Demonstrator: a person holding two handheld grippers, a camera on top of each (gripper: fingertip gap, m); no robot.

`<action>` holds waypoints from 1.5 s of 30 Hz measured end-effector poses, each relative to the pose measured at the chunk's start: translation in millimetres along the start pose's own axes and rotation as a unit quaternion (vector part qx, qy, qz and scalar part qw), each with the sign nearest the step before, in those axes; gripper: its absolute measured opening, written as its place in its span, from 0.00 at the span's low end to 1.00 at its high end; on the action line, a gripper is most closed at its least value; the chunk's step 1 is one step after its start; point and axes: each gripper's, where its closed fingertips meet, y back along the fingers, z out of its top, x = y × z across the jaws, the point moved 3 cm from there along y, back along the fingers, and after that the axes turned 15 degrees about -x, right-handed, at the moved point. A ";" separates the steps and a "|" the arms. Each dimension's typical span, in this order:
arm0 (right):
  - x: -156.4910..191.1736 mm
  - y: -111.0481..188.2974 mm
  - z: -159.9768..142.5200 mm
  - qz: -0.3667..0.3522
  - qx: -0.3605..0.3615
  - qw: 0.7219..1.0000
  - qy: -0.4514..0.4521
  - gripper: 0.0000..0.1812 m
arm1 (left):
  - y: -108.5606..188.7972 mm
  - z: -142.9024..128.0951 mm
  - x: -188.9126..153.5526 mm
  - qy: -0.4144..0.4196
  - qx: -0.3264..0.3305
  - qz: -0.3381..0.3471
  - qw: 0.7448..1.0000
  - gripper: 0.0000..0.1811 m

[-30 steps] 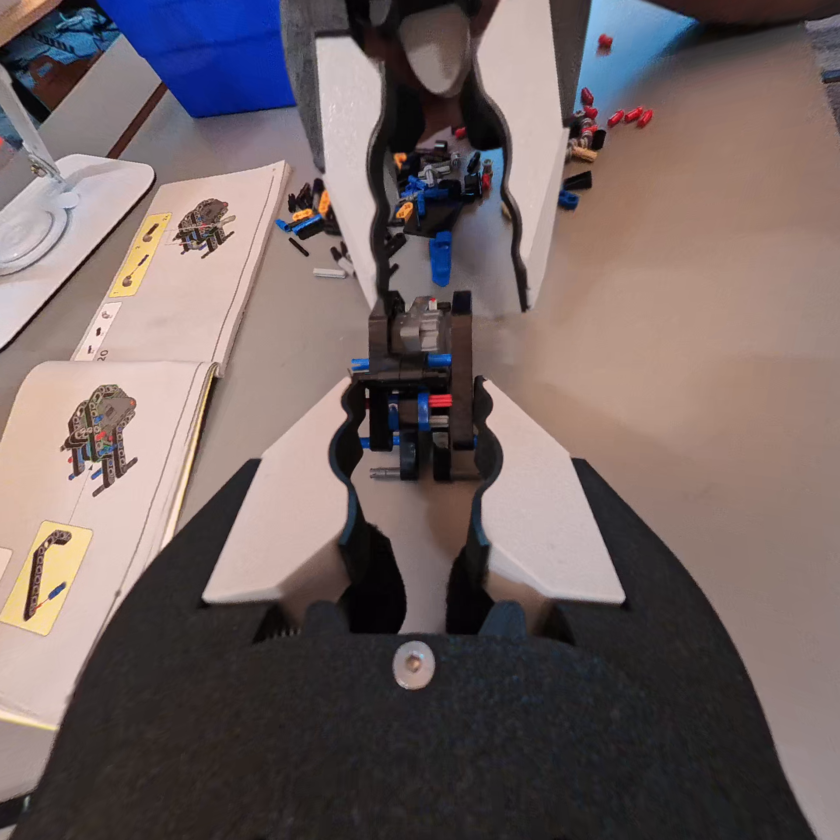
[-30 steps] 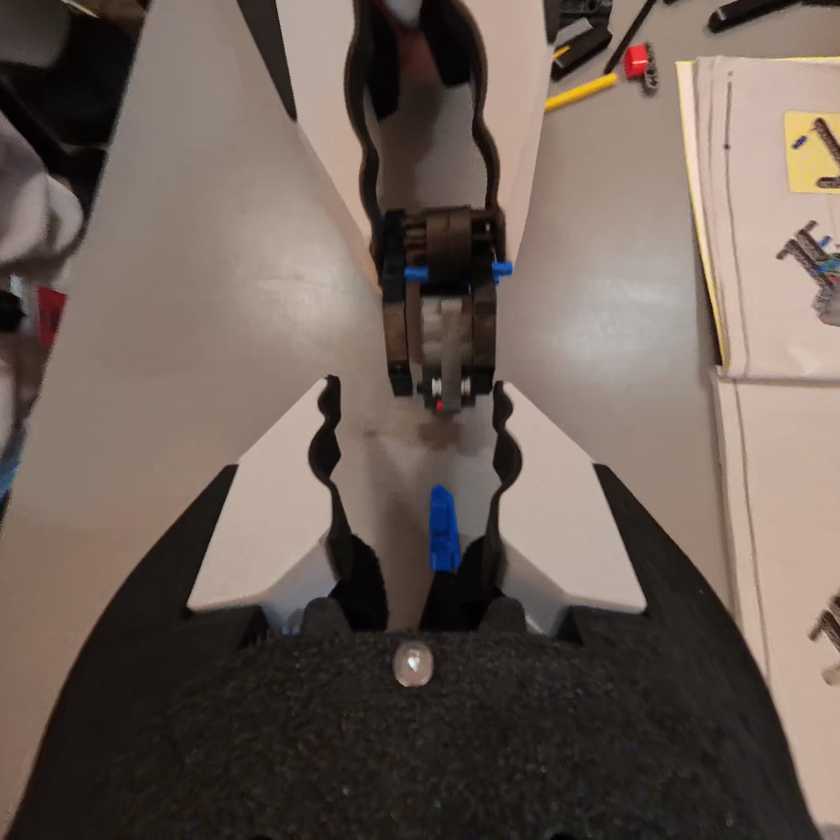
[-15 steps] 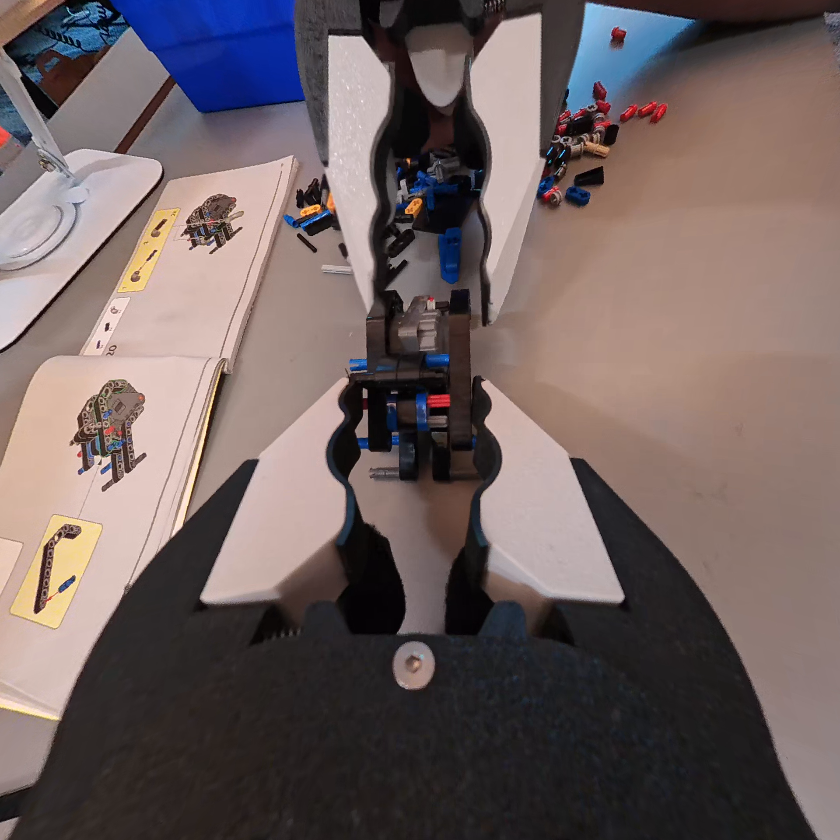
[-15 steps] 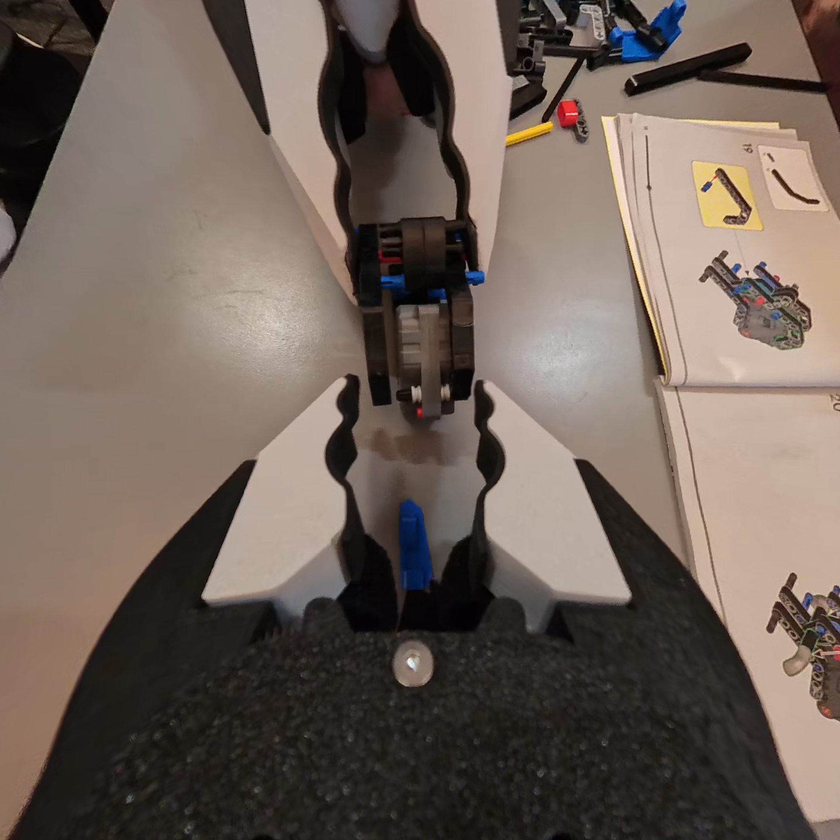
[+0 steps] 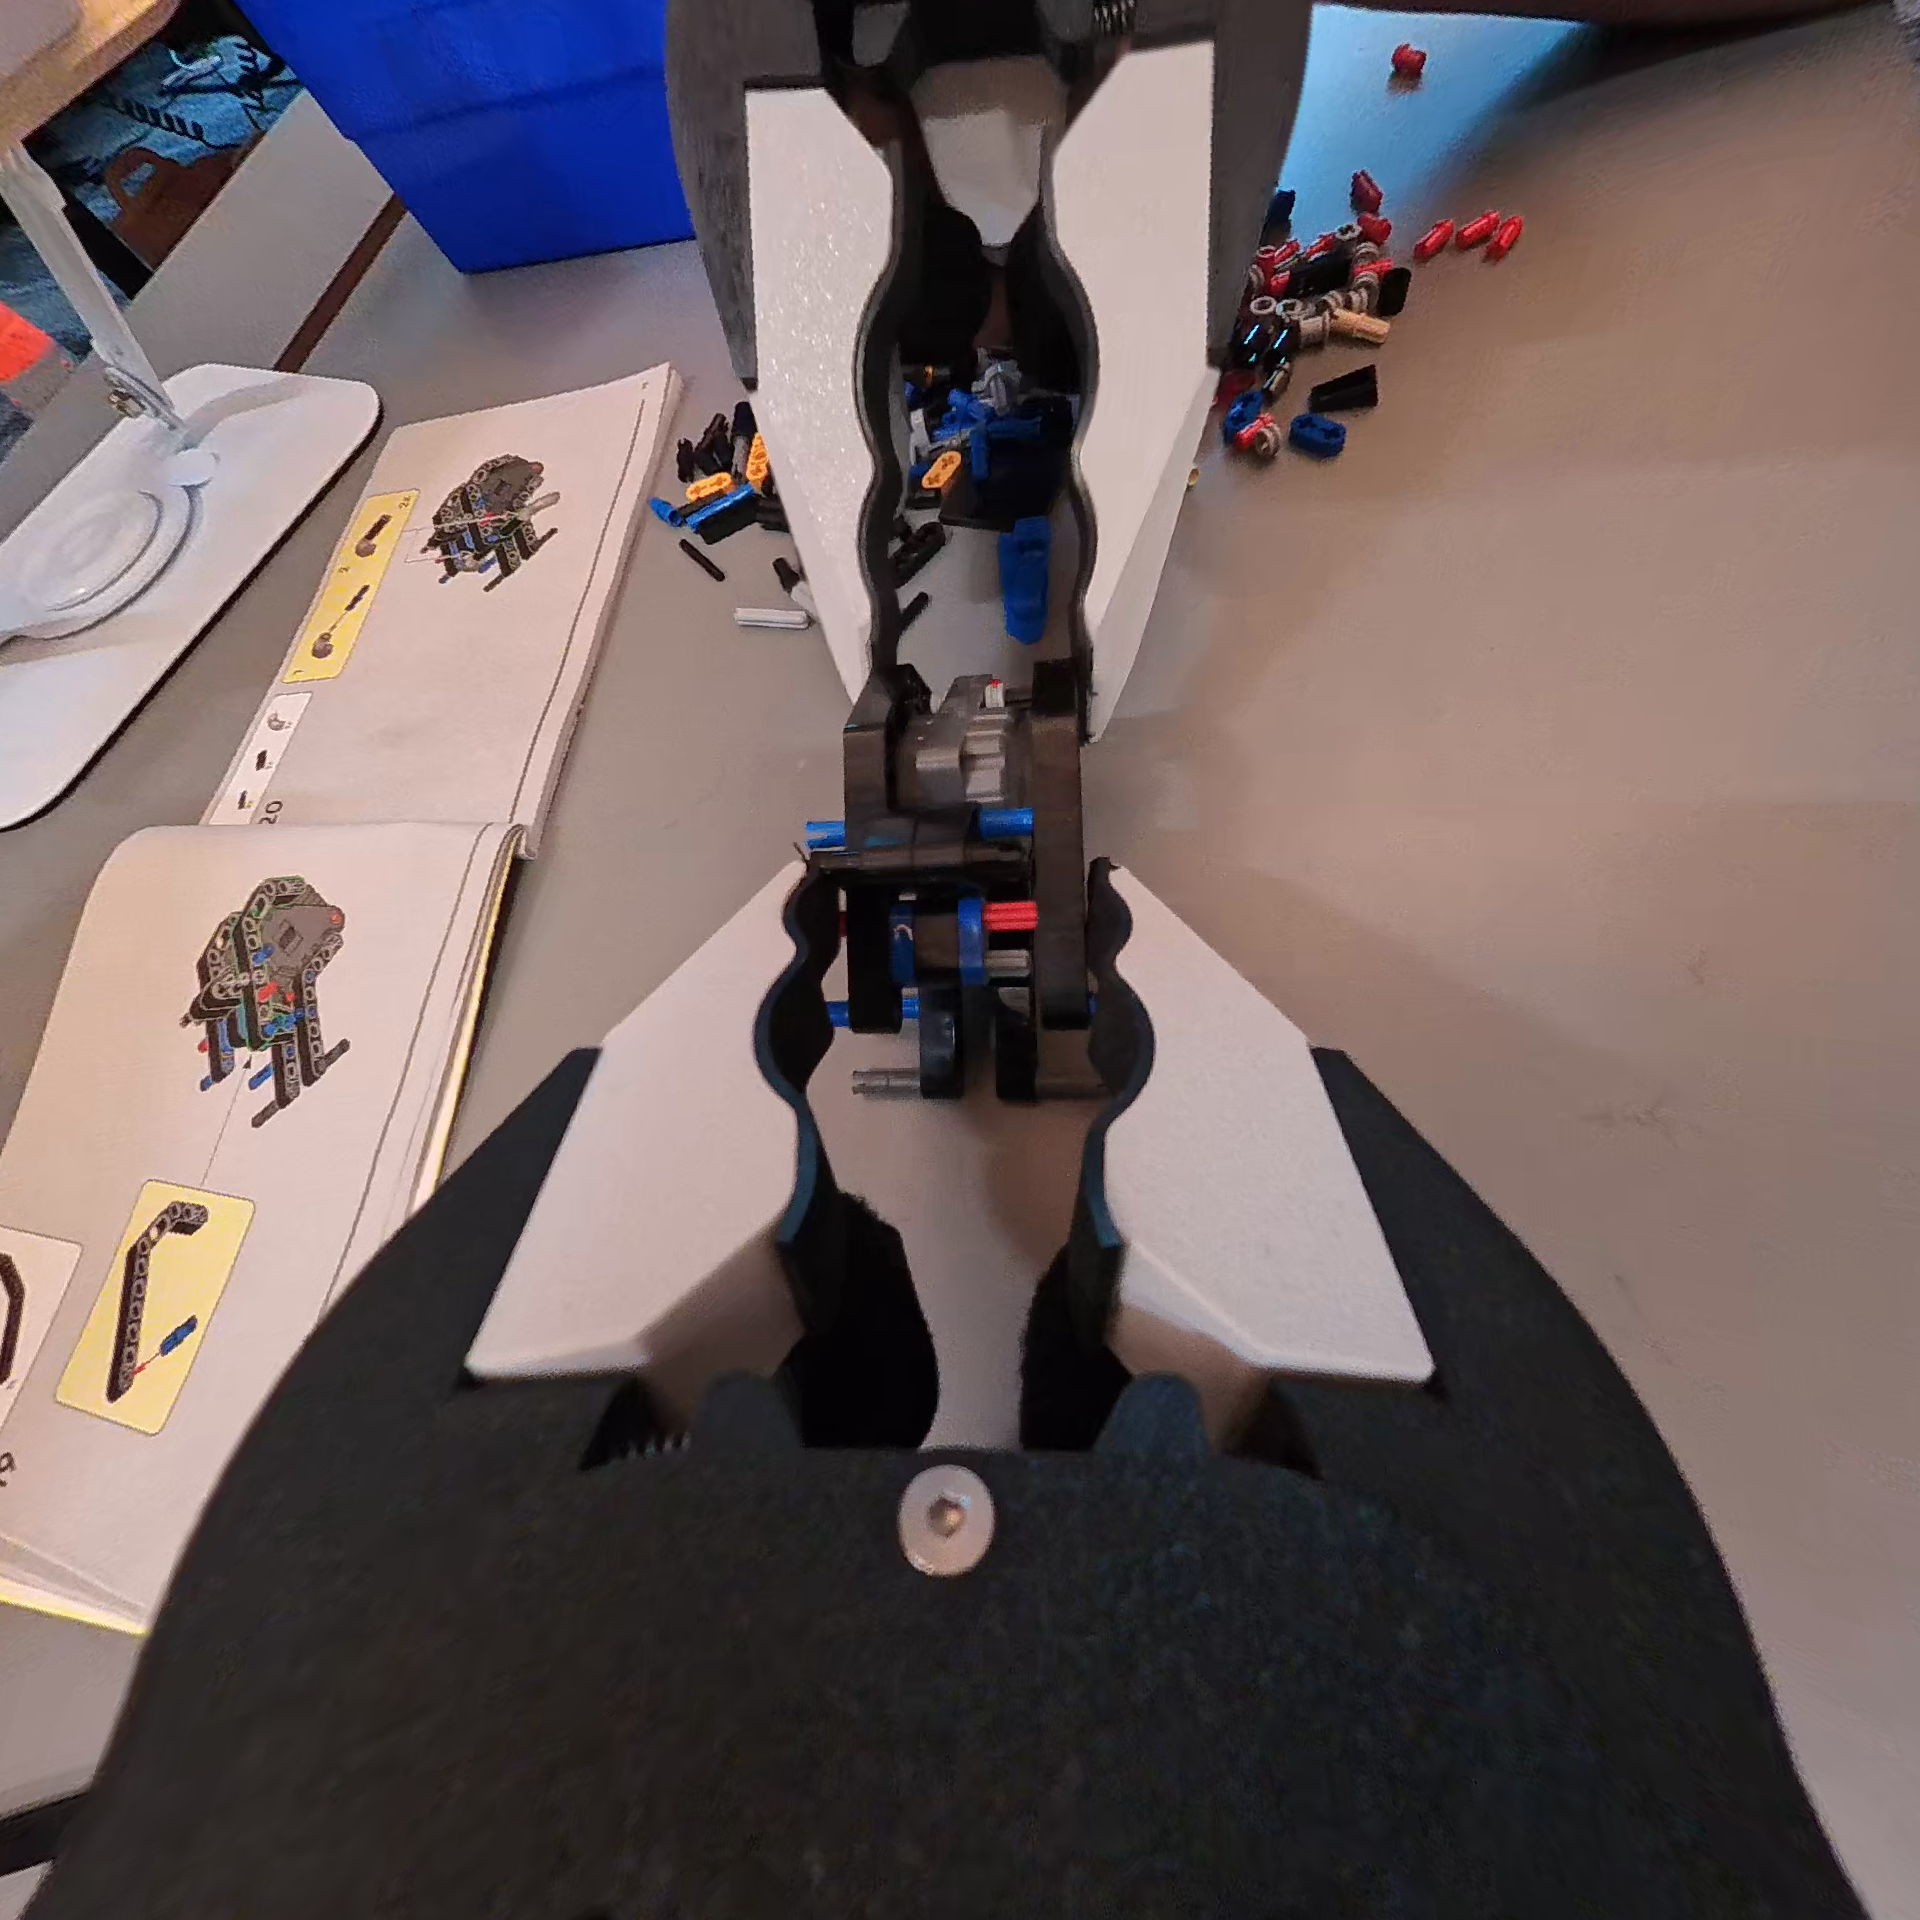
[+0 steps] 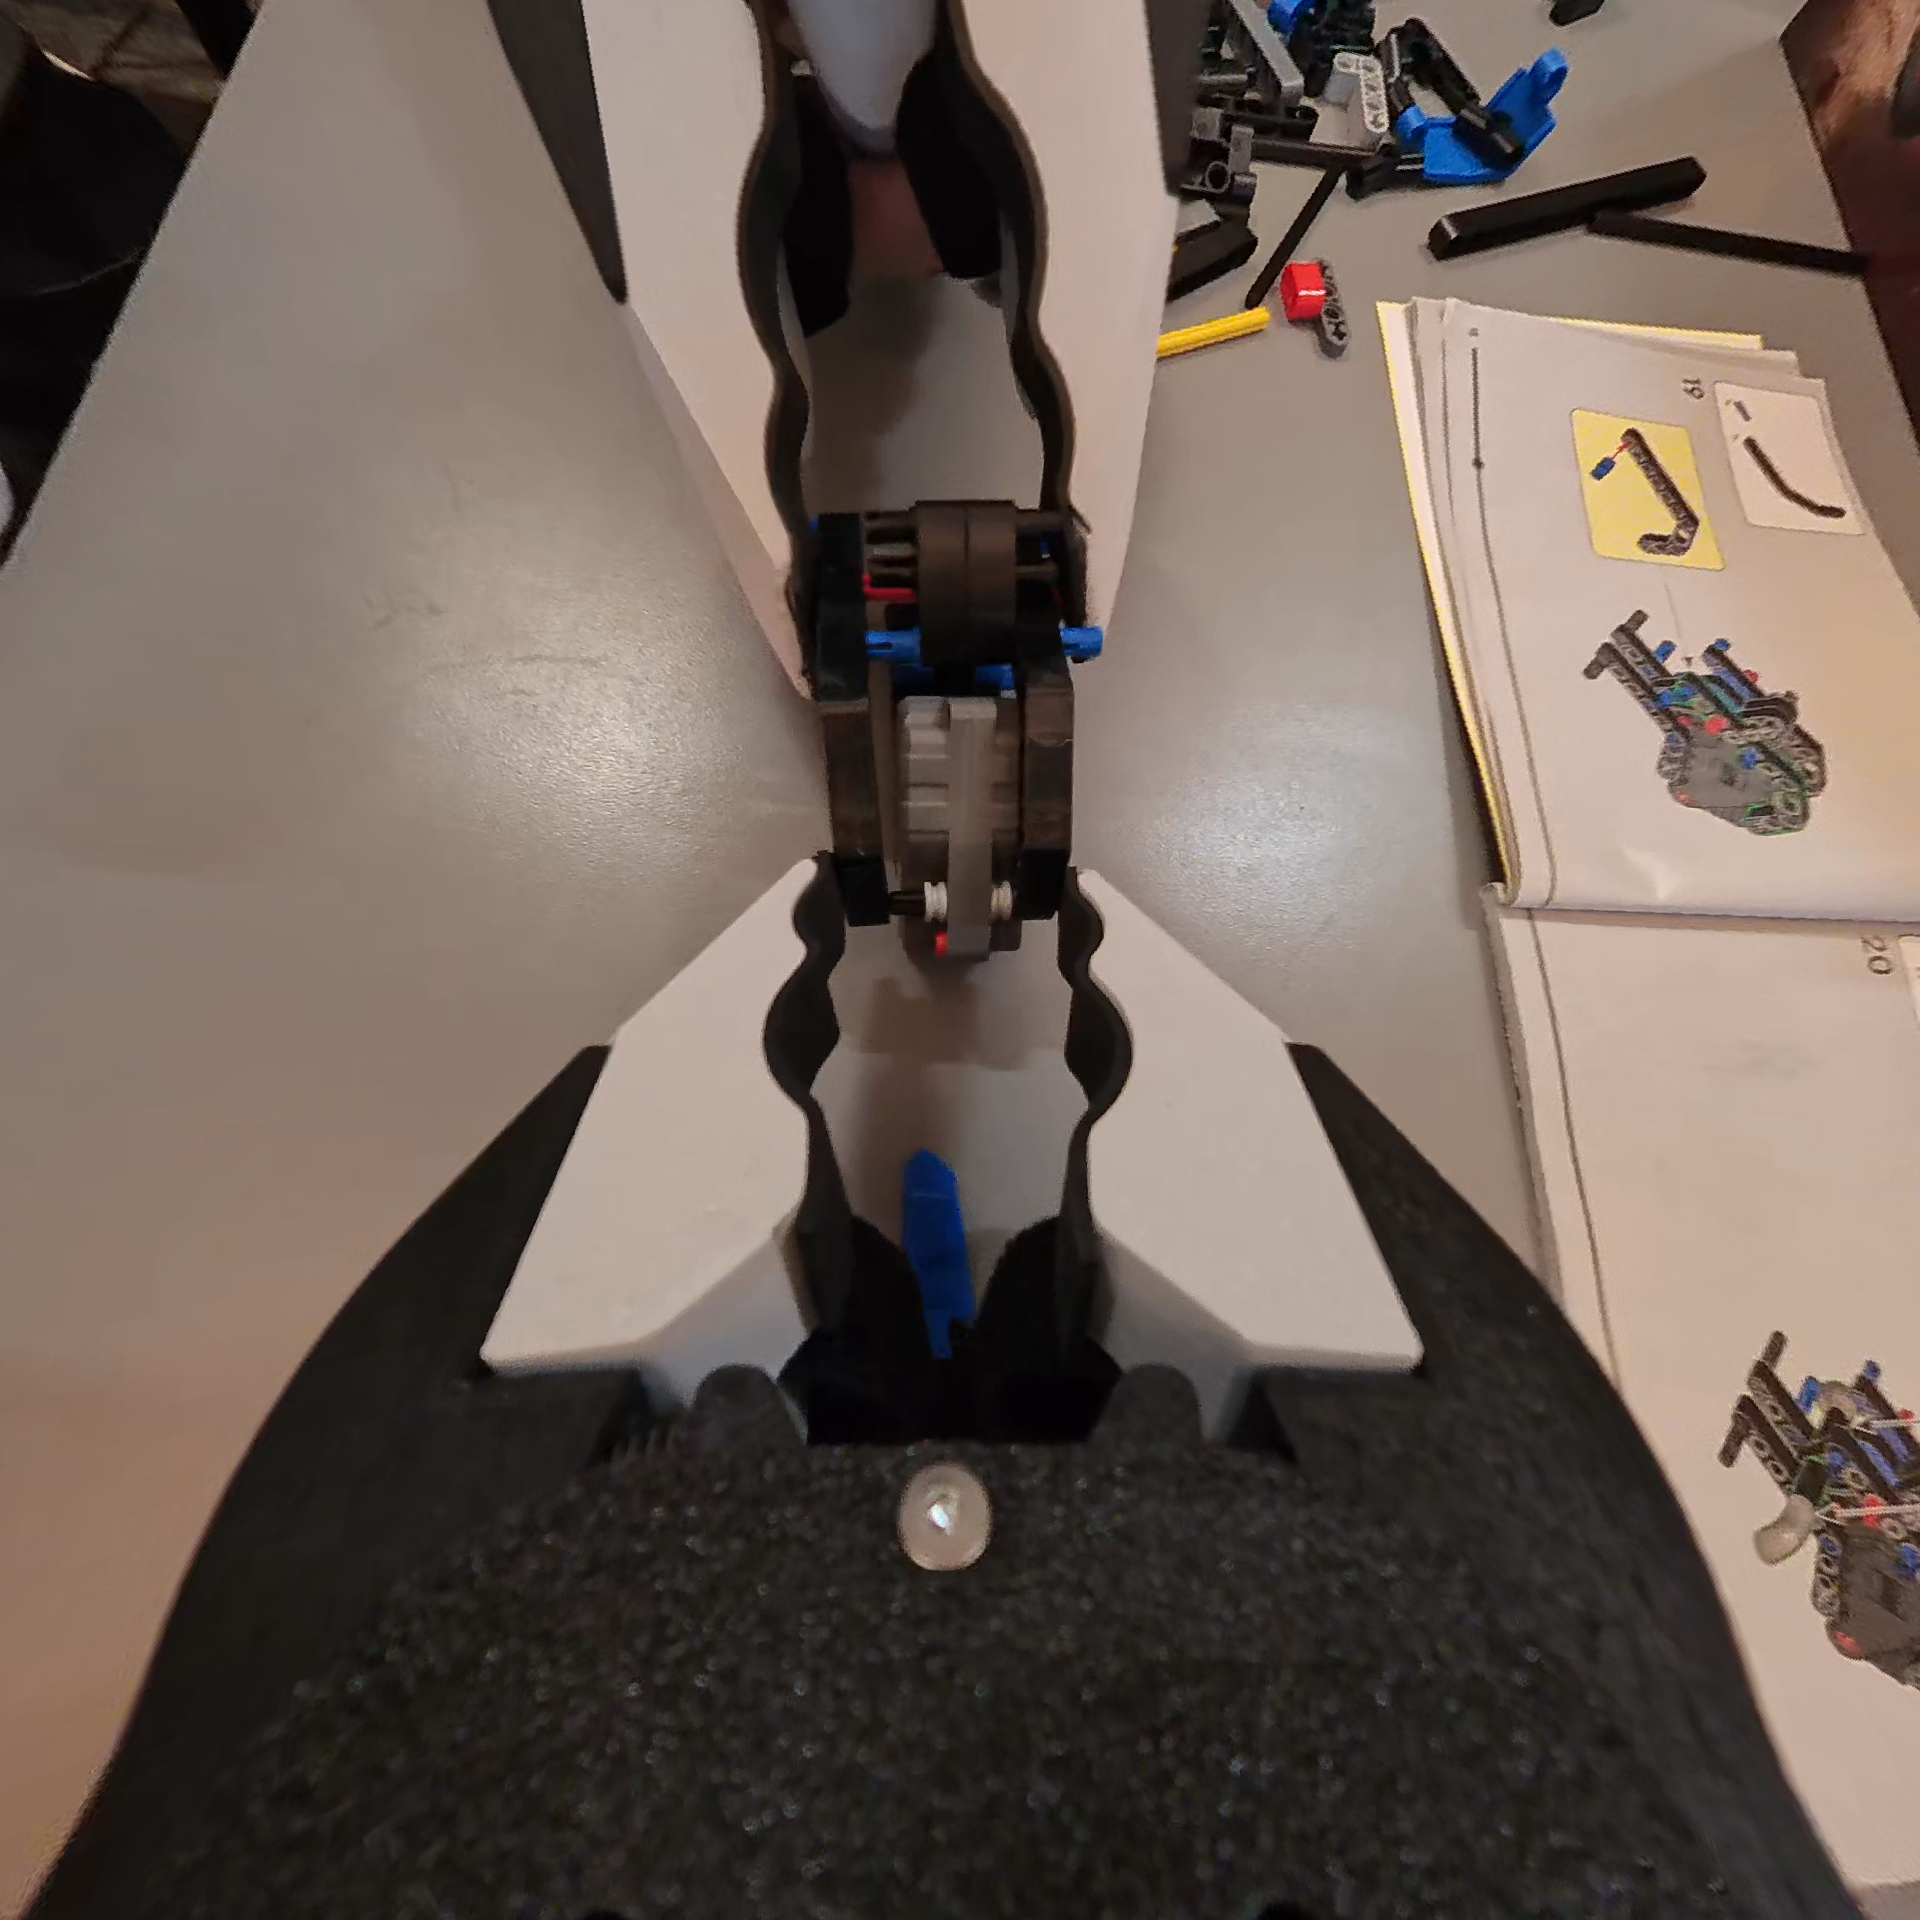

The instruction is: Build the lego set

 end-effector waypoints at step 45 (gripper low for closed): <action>6.1 5.0 0.3 0.026 0.031 0.998 -0.041 0.22 | -5.3 3.1 -4.8 0.025 0.002 0.006 1.000 0.23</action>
